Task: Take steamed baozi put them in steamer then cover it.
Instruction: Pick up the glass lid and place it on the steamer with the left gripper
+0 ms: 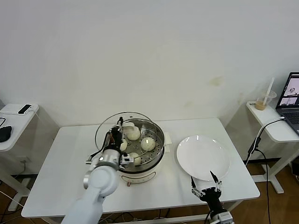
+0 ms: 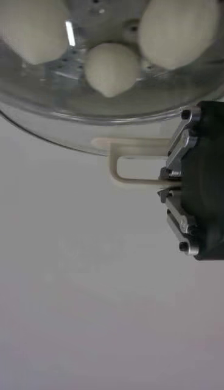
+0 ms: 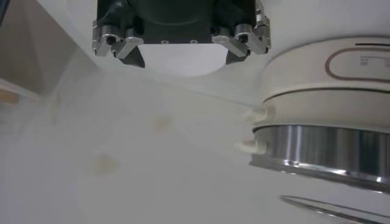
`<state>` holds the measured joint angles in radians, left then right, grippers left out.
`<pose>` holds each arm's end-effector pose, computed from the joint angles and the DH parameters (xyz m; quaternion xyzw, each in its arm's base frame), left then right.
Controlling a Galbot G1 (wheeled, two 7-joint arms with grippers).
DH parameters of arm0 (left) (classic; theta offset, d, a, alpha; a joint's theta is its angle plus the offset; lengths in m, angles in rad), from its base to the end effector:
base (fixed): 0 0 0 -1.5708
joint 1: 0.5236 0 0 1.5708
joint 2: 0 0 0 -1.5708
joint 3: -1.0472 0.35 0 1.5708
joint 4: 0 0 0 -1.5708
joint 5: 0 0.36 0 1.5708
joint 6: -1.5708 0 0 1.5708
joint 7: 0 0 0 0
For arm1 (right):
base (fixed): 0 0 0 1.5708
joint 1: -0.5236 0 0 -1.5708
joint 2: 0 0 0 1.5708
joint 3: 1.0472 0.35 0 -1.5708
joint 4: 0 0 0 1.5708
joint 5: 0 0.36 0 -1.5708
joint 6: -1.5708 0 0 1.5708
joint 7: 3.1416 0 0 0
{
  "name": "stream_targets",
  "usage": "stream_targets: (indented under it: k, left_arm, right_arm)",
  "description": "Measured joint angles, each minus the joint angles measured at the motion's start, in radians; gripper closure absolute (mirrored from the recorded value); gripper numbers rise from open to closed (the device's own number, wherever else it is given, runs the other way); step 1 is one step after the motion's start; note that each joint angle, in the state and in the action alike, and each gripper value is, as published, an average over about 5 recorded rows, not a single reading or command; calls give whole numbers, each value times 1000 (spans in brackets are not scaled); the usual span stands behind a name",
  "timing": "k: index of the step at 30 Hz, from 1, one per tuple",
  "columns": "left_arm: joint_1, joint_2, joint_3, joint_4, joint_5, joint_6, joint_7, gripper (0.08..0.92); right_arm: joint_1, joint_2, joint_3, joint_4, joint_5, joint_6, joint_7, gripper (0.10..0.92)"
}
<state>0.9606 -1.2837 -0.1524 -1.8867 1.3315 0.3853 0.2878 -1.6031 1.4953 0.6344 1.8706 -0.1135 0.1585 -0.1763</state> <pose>0.3405 -0.0516 -0.2350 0.0226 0.7207 0.6926 0.0205 0.1636 -0.0563 -0.3844 0.0689 -0.9898 0.1104 0.0587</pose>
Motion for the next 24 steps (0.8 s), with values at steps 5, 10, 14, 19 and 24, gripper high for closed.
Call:
stream_targets:
  k: [5,10,14,19,24]
  left_arm:
    - [-13,-28,19,37,32,-1,10,849]
    - [-15,-44,29,57,54,-3,18,849]
    - [-15,-54,32,66,65,-5,21,849]
    - [-9,-60,35,71,70,-9,27,849]
    - [-4,-70,37,74,77,-11,28,849]
  right_arm:
    - [0,3,-2,-4,-4,0,-1,203]
    - [1,3,-5,-7,-6,0,-2,203]
    - [2,4,-7,-9,-9,0,-2,203]
    - [1,4,-8,-11,-10,0,-2,203]
    - [2,3,-7,-12,-10,0,-2,203]
